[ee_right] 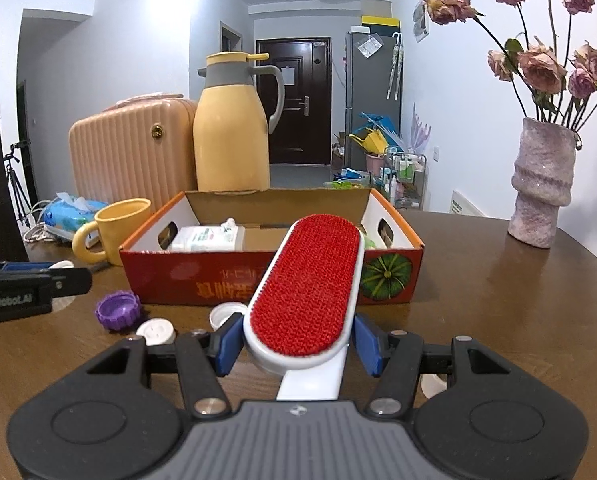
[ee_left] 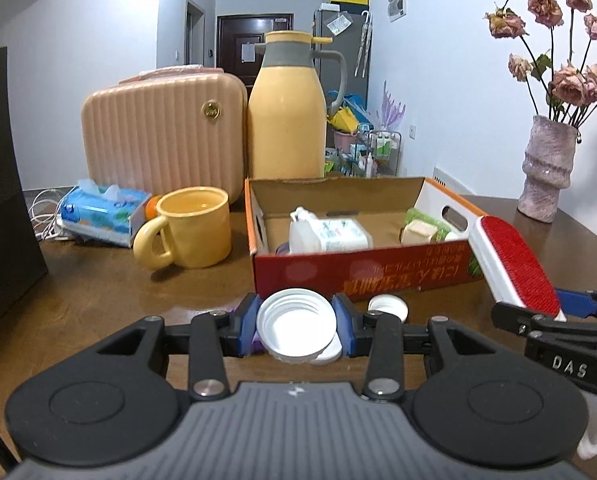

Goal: Organize rigid objects
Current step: 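Carry the white cap and red lint brush in both grippers over the box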

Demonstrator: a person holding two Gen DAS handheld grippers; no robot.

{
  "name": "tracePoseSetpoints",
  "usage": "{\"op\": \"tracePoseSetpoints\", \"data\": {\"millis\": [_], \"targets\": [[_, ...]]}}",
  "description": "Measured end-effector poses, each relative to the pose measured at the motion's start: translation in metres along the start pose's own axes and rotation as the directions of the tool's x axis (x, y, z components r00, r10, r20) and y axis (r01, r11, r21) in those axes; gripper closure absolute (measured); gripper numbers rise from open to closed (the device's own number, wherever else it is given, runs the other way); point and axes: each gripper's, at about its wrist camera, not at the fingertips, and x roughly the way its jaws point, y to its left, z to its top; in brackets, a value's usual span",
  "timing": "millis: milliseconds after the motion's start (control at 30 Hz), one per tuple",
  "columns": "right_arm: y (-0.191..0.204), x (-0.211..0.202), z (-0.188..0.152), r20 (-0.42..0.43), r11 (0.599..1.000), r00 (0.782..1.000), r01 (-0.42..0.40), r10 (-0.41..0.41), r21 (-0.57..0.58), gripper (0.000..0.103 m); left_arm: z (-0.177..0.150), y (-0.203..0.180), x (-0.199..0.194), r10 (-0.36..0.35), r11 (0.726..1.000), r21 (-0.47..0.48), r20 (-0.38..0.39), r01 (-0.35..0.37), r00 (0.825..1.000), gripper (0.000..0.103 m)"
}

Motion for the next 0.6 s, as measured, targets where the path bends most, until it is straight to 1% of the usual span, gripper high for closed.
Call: {"op": "tracePoseSetpoints", "data": {"millis": [600], "targets": [[0.0, 0.038, 0.047, 0.036, 0.999, 0.999, -0.03, 0.029, 0.036, 0.045, 0.047, -0.006, 0.035, -0.008, 0.997, -0.076, 0.047, 0.012, 0.999, 0.063]]}}
